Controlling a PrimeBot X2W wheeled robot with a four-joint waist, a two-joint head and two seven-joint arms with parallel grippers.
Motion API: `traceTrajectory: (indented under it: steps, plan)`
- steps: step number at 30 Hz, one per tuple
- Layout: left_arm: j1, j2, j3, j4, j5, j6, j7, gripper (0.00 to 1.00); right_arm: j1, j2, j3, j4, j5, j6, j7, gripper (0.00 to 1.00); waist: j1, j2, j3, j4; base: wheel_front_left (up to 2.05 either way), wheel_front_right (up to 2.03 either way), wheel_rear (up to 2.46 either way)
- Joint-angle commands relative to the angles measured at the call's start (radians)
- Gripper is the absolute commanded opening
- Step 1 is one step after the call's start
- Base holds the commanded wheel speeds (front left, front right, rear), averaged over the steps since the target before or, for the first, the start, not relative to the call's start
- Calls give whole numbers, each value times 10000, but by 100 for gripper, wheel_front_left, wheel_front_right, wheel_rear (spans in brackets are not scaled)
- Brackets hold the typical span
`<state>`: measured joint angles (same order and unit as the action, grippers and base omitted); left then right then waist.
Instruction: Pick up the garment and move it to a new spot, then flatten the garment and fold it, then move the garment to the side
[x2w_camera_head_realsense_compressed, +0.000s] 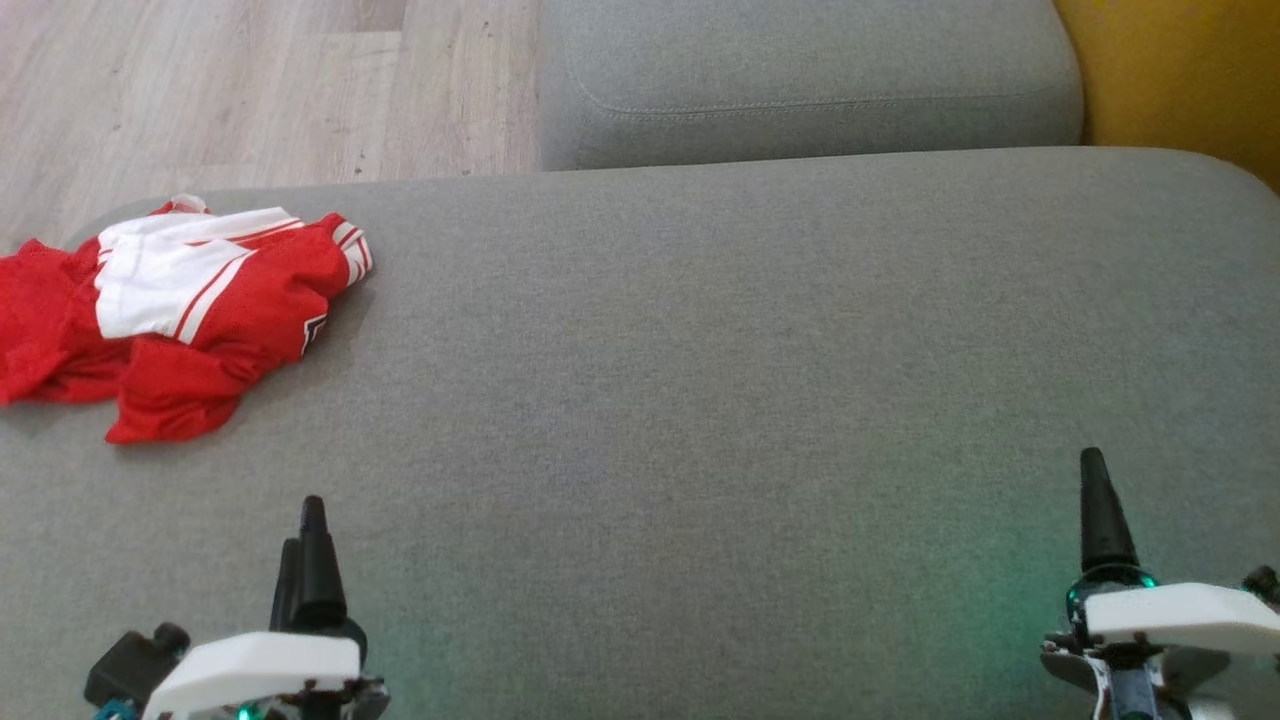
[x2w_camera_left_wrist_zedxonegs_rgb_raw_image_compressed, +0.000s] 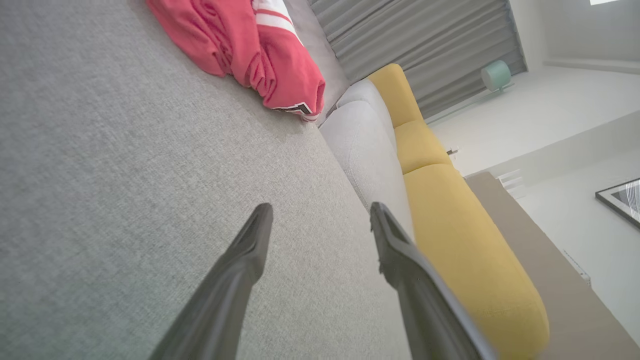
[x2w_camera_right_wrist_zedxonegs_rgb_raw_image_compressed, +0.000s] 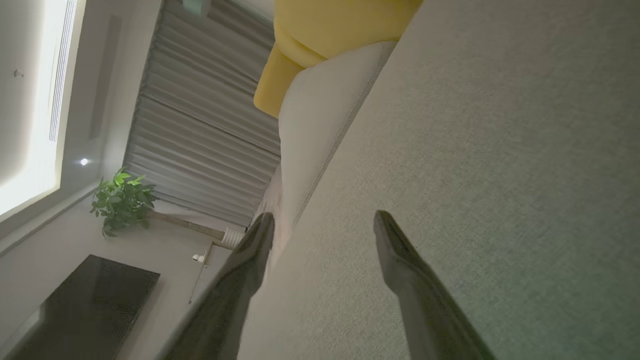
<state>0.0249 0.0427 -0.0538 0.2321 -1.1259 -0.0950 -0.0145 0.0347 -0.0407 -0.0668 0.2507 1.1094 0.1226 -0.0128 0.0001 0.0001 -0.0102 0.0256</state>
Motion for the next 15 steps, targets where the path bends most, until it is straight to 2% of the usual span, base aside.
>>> traceTrajectory:
  steps: [1,15]
  plan:
    - [-249,43,30,-411,302,39,-120,100,-195,-40,134,-434,-329,29,-126,100,-1,-1,-6,6,0,0,0]
    - [0,90,-243,-445,2611,168,-530,100,36,-50,735,-679,-2535,38,-538,100,-1,-1,-157,98,0,0,0]
